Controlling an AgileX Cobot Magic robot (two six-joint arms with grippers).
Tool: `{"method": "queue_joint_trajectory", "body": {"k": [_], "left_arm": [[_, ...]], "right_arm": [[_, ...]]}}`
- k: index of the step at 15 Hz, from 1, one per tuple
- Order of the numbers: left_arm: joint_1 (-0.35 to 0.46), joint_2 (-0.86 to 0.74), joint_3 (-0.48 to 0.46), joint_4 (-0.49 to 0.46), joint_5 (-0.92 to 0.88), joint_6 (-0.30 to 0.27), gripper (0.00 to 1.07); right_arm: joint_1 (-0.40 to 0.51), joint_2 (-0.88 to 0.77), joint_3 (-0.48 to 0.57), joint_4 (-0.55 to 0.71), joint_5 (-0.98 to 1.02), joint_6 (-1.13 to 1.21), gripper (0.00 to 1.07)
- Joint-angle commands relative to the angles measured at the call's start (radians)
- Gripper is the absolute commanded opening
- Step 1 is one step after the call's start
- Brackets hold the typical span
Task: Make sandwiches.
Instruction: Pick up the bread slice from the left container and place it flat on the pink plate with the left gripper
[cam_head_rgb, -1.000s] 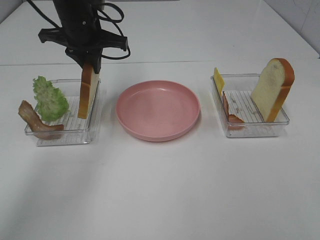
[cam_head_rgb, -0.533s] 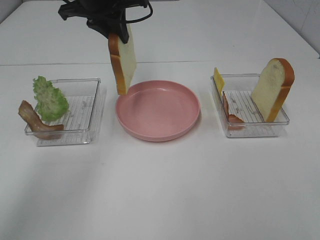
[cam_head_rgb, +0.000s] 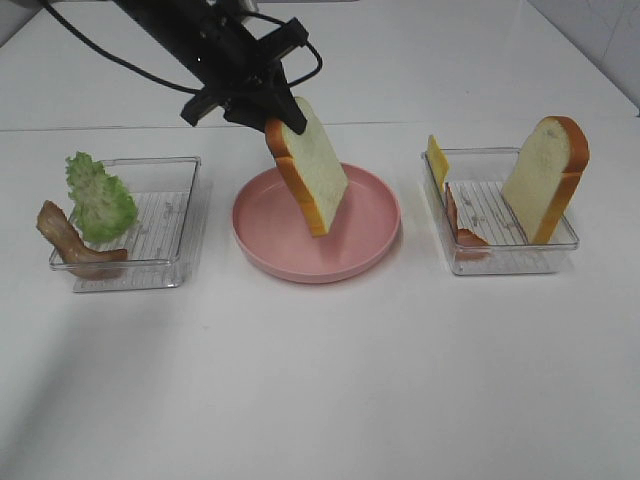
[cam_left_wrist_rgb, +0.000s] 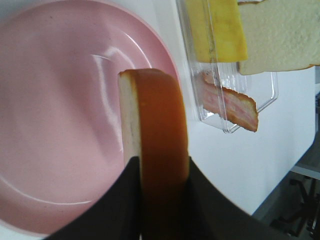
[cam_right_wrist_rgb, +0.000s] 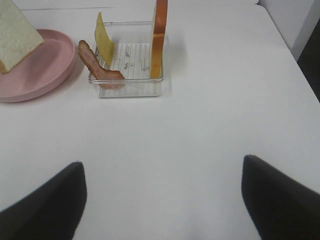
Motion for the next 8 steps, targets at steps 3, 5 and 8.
{"method": "queue_joint_trajectory", "body": {"k": [3,5,8], "left_arm": [[-0.003,0.080,-0.001,-0.122,0.024,0.031,0.00],[-0.006,0.085,-0.001,-0.123,-0.016,0.031,0.00],[-0.006,0.089,-0.001,-0.169,-0.035,0.029,0.00]], "right_arm": [[-0.006,-0.012,0.000,0.002,-0.012,-0.007,0.80],[-0.006,-0.012,0.000,0.002,-0.012,-0.007,0.80],[-0.006,-0.012,0.000,0.002,-0.012,-0.007,0.80]]}}
